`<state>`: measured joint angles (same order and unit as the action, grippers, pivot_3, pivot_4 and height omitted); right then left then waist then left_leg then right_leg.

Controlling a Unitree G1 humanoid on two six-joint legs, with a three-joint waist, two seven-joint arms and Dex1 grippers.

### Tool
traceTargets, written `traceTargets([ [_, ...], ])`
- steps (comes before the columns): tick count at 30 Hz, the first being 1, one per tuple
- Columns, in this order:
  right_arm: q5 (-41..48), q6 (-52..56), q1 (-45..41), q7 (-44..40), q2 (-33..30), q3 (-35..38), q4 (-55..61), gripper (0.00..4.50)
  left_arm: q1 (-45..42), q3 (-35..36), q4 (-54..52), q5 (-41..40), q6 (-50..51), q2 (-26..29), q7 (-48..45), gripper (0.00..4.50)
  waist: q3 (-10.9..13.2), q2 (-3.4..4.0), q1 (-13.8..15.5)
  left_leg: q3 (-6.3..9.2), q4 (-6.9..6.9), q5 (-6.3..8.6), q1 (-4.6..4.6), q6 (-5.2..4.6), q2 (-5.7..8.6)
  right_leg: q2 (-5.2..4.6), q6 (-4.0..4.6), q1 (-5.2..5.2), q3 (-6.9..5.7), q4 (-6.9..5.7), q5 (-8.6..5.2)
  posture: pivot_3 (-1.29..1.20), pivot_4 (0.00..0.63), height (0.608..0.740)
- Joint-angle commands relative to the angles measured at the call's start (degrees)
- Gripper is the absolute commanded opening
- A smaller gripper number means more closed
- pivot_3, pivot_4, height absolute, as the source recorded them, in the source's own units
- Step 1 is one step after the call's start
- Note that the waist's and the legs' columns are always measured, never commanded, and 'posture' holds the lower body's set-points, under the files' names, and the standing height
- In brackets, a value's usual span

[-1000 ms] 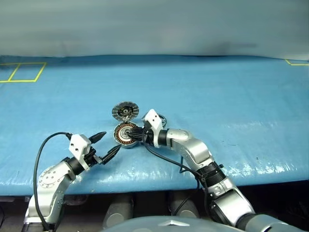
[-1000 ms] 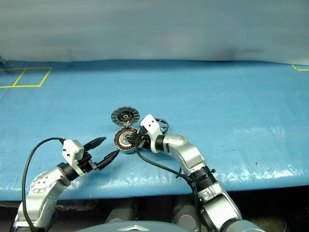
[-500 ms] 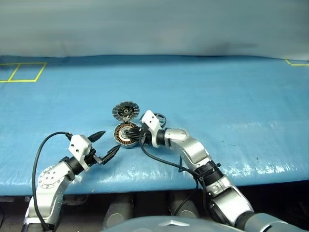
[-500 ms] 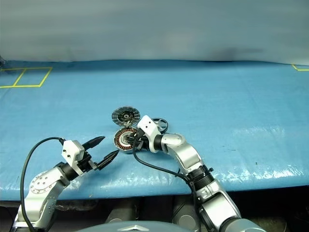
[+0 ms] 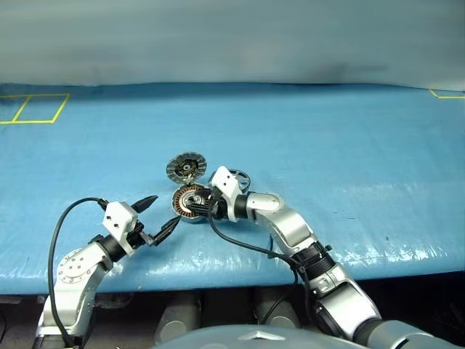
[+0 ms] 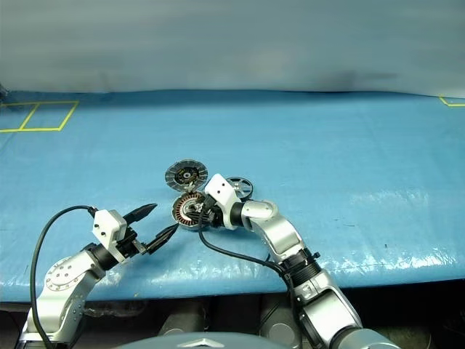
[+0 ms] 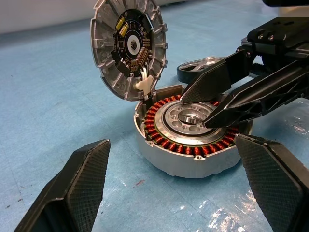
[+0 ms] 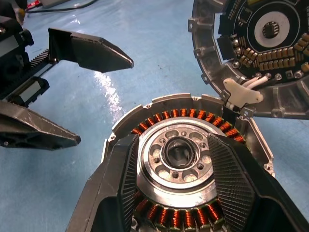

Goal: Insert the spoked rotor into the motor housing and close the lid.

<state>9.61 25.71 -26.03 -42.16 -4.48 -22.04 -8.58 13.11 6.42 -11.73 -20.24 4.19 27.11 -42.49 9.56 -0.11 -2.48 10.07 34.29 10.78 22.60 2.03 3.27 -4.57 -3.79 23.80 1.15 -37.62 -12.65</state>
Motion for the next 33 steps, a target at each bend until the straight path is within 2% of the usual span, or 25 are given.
traceTargets([
  [1,1.49,-0.3,-0.6,-0.41,1.09,1.13,1.74,1.44,-0.27,0.35,-0.54,0.25,-1.3,-0.15,0.24,4.5,0.0,0.0,0.01,0.0,0.0,0.0,0.0,0.0,0.0,0.0,0.0,0.0,0.0,0.0,0.0,0.0,0.15,0.74],
  [5,1.25,-0.54,-1.09,0.0,1.77,1.01,0.8,0.1,-0.24,0.34,-0.53,0.54,-1.28,-0.07,0.47,4.5,0.0,0.0,0.0,0.0,-0.01,0.0,0.0,0.0,0.0,0.0,0.01,0.01,0.0,0.0,0.0,0.0,0.15,0.74],
  [6,1.11,-0.67,-1.3,0.14,2.01,0.97,0.28,0.04,-0.24,0.34,-0.53,0.61,-1.28,-0.06,0.53,4.5,0.0,0.0,-0.01,0.0,-0.01,0.0,0.0,0.0,0.0,0.01,0.0,0.01,0.0,0.0,0.0,0.0,0.15,0.74],
  [19,-5.08,-2.41,-4.3,2.2,3.79,-2.12,-8.58,0.04,-0.01,0.24,-0.8,0.93,-1.26,-0.2,1.02,4.5,0.0,0.0,-0.24,-0.01,-0.03,0.0,-0.03,0.01,-0.01,0.02,0.01,0.01,0.01,-0.02,0.0,0.0,0.15,0.74],
  [26,-8.59,-2.16,-2.55,1.47,1.48,-6.1,-4.67,0.04,0.26,0.36,-0.91,1.05,-1.23,-0.23,1.2,4.5,-0.02,0.0,-0.29,-0.01,-0.03,0.0,-0.06,0.01,-0.01,0.02,0.01,-0.01,0.01,-0.02,-0.01,0.0,0.15,0.74],
  [33,-8.64,-0.11,-0.79,1.63,0.09,-6.33,-1.13,0.04,-0.1,0.23,-0.52,1.03,-1.05,-0.24,1.1,4.5,-0.02,-0.01,-0.27,-0.01,-0.02,0.0,-0.07,0.01,-0.02,0.02,0.01,-0.02,0.01,-0.03,-0.01,0.0,0.15,0.74],
])
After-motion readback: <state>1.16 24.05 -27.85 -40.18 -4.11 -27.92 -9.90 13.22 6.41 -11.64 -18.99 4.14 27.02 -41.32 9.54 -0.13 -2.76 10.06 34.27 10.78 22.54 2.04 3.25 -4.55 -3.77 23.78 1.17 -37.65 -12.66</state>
